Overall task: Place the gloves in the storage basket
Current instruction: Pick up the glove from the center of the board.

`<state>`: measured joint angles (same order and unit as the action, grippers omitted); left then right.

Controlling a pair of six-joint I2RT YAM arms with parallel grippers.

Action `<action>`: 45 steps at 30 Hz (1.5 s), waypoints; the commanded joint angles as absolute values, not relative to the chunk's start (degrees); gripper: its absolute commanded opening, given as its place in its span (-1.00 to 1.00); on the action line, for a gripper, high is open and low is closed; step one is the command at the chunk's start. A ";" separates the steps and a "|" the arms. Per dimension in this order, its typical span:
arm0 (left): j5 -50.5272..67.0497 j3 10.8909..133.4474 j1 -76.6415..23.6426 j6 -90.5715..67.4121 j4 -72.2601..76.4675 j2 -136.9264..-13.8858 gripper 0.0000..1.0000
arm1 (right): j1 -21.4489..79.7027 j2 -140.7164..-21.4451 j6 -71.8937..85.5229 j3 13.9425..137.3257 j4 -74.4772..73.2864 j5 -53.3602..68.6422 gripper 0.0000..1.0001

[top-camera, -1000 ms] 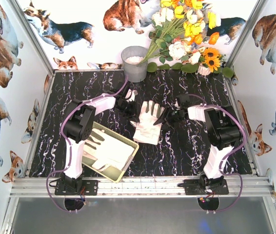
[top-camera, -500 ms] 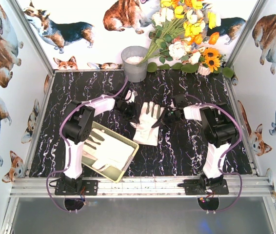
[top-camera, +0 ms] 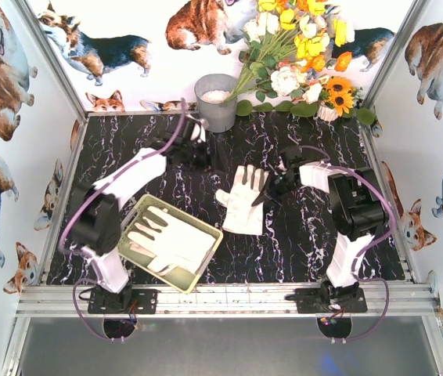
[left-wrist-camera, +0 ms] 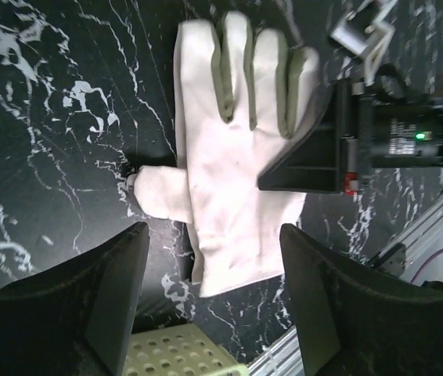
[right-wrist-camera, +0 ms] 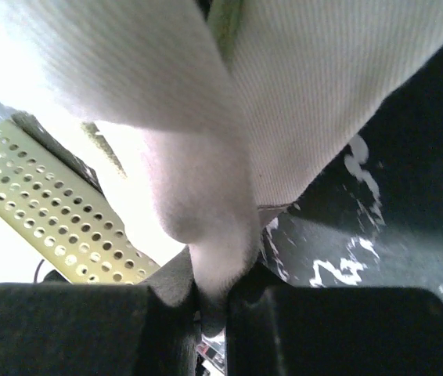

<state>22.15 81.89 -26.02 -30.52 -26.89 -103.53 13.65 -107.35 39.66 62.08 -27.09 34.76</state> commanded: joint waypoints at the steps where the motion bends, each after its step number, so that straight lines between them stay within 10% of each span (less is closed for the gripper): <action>1: 14.82 78.30 -26.19 -33.98 -27.26 -95.26 0.31 | 13.45 -102.79 32.97 65.52 -36.52 32.29 -1.00; 19: 5.71 63.47 -23.70 -35.12 -34.77 -67.30 0.79 | 13.45 -95.36 28.01 73.59 -49.25 31.58 -1.00; 45: 45.22 62.12 -17.99 -39.20 -15.91 -67.73 0.88 | 20.00 -79.12 39.90 78.07 -27.96 66.90 -1.00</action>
